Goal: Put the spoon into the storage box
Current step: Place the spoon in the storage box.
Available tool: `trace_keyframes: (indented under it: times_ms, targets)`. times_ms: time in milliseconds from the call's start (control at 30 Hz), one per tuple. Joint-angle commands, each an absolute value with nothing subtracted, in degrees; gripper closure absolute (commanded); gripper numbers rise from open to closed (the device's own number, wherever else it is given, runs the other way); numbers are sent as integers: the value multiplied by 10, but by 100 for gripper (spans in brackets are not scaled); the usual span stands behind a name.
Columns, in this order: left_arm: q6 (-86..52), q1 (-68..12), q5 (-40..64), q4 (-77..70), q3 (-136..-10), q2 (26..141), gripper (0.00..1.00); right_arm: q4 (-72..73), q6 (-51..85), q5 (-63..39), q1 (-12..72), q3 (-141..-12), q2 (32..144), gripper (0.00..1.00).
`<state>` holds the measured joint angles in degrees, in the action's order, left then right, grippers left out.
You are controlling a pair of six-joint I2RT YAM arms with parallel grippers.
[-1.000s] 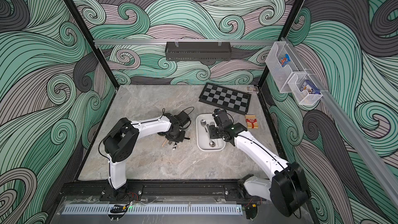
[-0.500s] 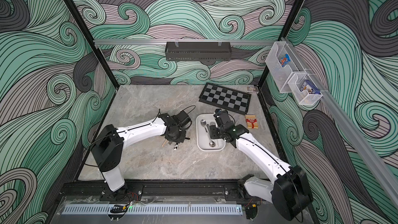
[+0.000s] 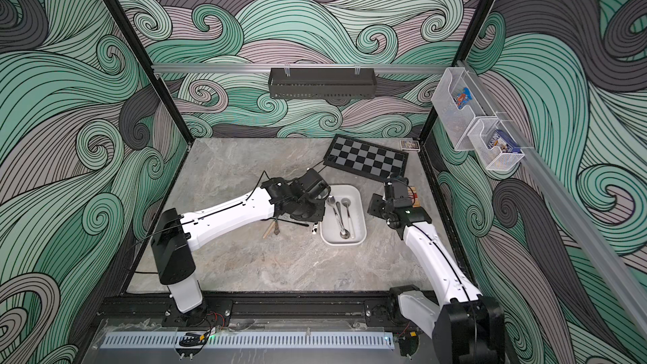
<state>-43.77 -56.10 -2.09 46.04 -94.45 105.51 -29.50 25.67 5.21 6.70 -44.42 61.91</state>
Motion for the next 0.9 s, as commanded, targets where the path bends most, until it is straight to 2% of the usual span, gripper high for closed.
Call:
trace_keyframes:
  times_ms: [0, 433, 767, 867]
  targets:
    - [-477, -578, -46, 459, -1006, 1107, 100, -286, 272, 44, 63, -433, 607, 46]
    - [-507, -582, -85, 511, -1156, 1290, 100, -286, 267, 39, 60, -428, 602, 46]
    - [-517, -583, -75, 487, -1127, 1318, 100, -284, 265, 30, 60, -424, 603, 46]
    - [-517, -584, -65, 482, -1125, 1325, 93, -283, 264, 30, 60, -422, 603, 46]
